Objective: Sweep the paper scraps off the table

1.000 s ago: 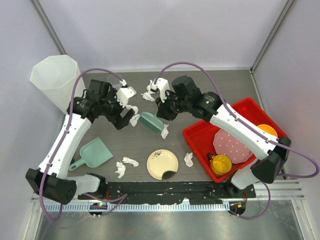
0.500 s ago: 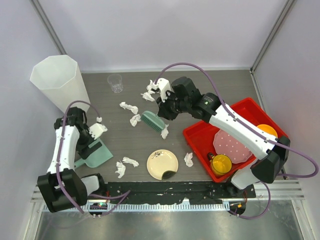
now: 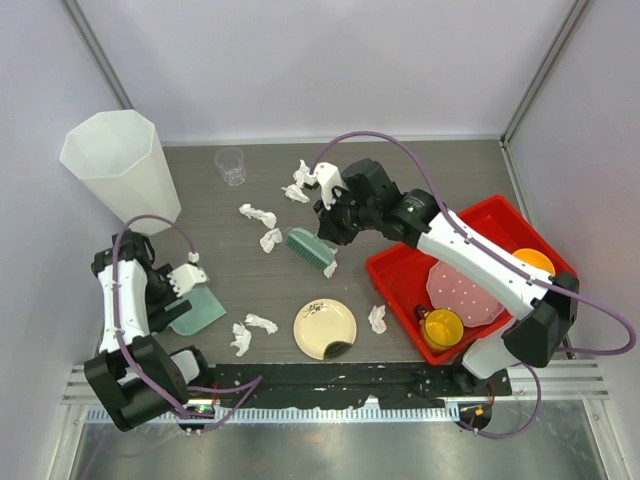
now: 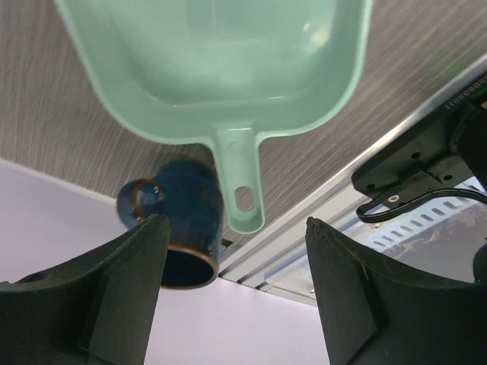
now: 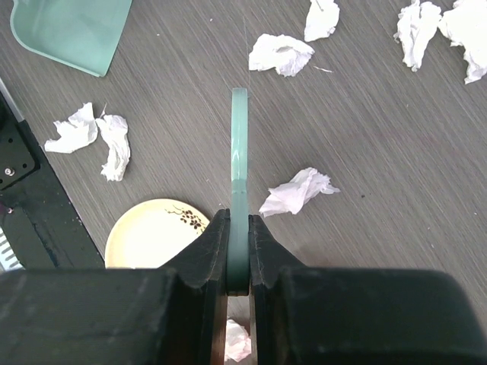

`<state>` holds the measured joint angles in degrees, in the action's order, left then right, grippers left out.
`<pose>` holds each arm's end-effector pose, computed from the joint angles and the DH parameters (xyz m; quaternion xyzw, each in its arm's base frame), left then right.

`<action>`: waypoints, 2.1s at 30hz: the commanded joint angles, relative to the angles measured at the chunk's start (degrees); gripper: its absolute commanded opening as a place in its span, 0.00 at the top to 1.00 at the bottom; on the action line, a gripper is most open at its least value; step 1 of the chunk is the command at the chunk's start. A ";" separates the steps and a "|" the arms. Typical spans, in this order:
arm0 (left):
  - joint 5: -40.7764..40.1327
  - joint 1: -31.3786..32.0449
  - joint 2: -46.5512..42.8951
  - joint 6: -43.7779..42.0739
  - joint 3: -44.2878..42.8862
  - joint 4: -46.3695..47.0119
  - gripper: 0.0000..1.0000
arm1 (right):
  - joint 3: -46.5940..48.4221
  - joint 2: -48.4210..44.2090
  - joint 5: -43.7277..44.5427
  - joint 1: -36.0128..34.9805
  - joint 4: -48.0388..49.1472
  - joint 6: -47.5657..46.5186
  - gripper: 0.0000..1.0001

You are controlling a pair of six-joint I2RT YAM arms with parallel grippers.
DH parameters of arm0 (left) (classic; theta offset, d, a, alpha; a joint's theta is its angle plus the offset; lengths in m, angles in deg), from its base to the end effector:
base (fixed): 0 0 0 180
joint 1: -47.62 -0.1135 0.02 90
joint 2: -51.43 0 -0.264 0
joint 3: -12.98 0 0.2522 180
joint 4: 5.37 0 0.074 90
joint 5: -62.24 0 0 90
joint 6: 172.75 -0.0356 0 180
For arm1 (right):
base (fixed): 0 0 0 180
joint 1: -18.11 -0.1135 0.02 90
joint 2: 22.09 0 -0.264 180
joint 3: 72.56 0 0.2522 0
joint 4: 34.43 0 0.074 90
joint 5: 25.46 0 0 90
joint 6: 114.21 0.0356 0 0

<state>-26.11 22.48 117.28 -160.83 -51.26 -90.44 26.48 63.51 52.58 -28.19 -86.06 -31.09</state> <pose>0.1547 0.0715 0.2379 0.4459 0.8945 0.0138 0.0293 0.2231 0.2441 0.3681 -0.4411 0.7796 0.2348 0.3774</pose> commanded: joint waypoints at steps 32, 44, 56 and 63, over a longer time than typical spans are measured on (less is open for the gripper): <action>-1.21 -8.07 7.63 -7.61 9.35 15.50 0.38 | -2.13 -5.44 -3.59 -0.10 3.68 -0.16 0.99; 8.27 -8.08 1.92 -9.81 6.37 4.96 1.00 | 1.02 -0.89 -8.93 -3.08 6.84 6.17 0.99; 15.99 -8.95 12.72 17.07 -18.06 -1.55 1.00 | 18.75 21.23 -28.19 -14.16 -10.10 -12.27 0.99; 17.78 -9.13 12.03 21.13 -21.94 0.02 1.00 | 39.34 38.29 -27.95 -17.42 -27.61 -20.82 0.99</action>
<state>-11.14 13.78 130.63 -144.16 -71.44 -89.37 56.16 96.99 25.65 -44.10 -102.65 -46.17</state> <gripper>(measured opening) 0.274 0.157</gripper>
